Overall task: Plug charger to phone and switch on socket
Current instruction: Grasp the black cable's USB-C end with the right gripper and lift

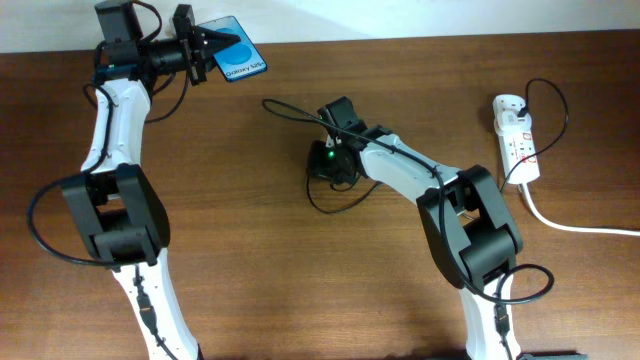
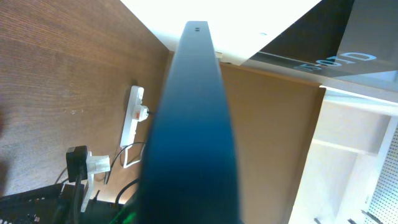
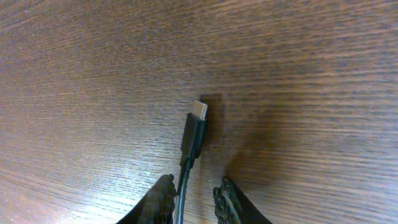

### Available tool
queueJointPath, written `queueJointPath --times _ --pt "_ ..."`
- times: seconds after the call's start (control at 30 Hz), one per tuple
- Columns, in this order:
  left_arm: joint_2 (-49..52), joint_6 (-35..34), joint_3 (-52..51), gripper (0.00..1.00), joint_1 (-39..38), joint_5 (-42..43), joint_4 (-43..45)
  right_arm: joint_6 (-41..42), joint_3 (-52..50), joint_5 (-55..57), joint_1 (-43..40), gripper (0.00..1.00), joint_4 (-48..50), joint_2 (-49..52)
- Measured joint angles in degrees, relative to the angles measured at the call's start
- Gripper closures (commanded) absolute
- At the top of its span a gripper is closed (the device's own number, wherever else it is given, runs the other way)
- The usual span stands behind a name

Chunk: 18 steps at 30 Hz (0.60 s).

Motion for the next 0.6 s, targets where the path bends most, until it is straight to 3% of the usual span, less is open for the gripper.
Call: queueJointPath --times 0.4,0.53,0.57,0.6 --pt "0.00 0.00 0.00 1.00 0.00 0.00 0.00 2.54 0.55 -0.44 0.09 0.74 2.75 1.07" --pt "0.00 0.00 0.00 1.00 0.00 0.00 0.00 2.51 0.76 -0.66 0.09 0.85 3.19 1.57" --pt "0.00 0.00 0.00 1.00 0.00 0.00 0.00 2.56 1.27 -1.01 0.09 0.96 3.19 2.03" --pt "0.00 0.00 0.00 1.00 0.00 -0.02 0.00 2.60 1.29 -1.05 0.09 0.96 3.19 2.14"
